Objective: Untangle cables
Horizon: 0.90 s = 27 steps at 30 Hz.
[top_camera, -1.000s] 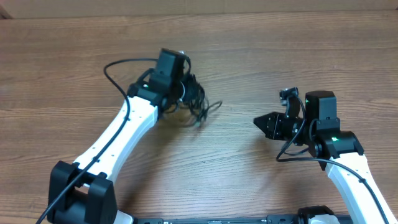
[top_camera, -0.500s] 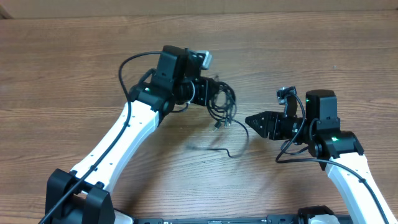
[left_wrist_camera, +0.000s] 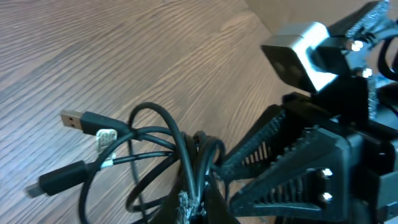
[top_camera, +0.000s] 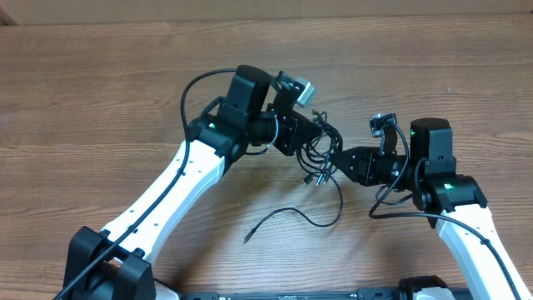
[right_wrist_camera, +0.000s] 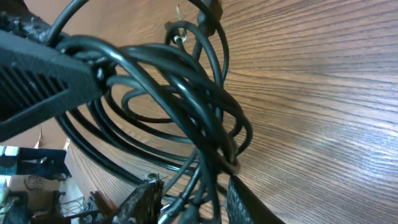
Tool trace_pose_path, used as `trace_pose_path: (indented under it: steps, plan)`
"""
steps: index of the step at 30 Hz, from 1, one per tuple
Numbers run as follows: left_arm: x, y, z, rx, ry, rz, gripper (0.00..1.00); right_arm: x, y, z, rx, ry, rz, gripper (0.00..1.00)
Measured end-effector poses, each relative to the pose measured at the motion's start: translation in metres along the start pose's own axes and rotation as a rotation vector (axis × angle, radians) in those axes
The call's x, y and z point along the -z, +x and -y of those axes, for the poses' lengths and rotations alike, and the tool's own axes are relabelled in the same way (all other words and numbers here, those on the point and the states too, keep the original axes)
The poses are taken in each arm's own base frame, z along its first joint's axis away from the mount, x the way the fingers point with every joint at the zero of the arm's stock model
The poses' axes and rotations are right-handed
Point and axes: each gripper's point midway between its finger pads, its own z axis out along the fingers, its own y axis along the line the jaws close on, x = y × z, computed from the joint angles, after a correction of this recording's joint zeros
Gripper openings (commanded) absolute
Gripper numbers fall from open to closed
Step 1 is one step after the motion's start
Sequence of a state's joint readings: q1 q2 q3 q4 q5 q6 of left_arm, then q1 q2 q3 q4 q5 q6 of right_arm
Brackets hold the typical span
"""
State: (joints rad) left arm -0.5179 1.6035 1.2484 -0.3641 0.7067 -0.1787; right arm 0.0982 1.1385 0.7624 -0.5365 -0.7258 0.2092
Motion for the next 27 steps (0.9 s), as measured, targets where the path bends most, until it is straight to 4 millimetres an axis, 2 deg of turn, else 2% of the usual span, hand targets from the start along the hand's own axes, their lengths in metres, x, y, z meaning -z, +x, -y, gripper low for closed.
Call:
trace_pose_path:
  steps: [2,6,16,20,27]
  plan:
    - [-0.001,-0.002,0.004,-0.011,0.014,0.005,0.04,0.000,0.000,0.000,0.002,0.000,0.001,0.27]
    - [-0.001,-0.007,0.008,-0.033,0.038,0.023,0.05,0.000,0.000,0.000,0.001,0.000,0.000,0.04]
    - [-0.001,-0.007,0.010,-0.034,0.049,0.022,0.04,0.000,0.005,0.005,-0.020,0.025,-0.016,0.04]
    - [0.000,-0.007,0.007,-0.028,0.036,0.023,0.04,0.002,0.018,0.023,-0.073,0.124,-0.055,0.04]
    - [0.009,-0.006,-0.013,0.027,-0.021,0.025,0.04,0.020,0.048,0.077,-0.255,0.458,-0.103,0.04]
